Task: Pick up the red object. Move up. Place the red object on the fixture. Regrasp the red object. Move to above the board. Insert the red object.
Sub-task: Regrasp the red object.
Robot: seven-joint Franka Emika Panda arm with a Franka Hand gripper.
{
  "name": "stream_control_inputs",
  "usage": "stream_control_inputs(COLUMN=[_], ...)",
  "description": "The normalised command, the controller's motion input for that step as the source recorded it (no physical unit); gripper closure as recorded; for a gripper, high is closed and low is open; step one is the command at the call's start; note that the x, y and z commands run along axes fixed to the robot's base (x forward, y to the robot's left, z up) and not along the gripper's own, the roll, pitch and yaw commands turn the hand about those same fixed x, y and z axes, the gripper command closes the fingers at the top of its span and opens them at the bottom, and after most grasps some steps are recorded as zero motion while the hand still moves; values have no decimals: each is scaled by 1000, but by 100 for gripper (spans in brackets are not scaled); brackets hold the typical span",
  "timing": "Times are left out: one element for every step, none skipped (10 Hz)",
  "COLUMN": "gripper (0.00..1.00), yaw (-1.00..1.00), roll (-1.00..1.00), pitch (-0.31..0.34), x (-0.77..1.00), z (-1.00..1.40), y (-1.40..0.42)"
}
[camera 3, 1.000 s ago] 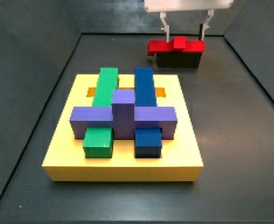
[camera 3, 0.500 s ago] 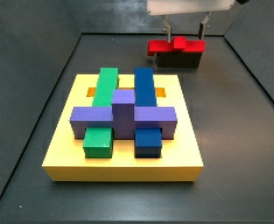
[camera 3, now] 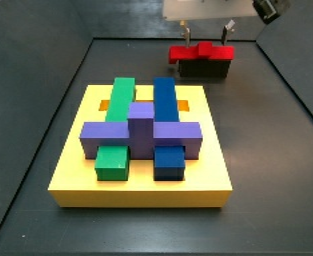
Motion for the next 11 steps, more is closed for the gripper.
stream_control_inputs(gripper=[0, 0, 0, 0, 0, 0, 0, 0, 0, 0, 0], yaw=[0, 0, 0, 0, -9, 0, 0, 0, 0, 43, 137], roll=[1000, 1000, 1000, 1000, 1000, 1000, 1000, 1000, 1000, 731, 634], pitch=[0, 0, 0, 14, 20, 154, 174, 203, 137, 40, 20], x=[-174, -186, -40, 9, 91, 354, 446, 523, 371, 0, 0], z=[20, 29, 26, 29, 26, 54, 66, 26, -189, -346, -194], y=[-251, -269, -343, -363, -320, -97, -60, -80, 0, 114, 131])
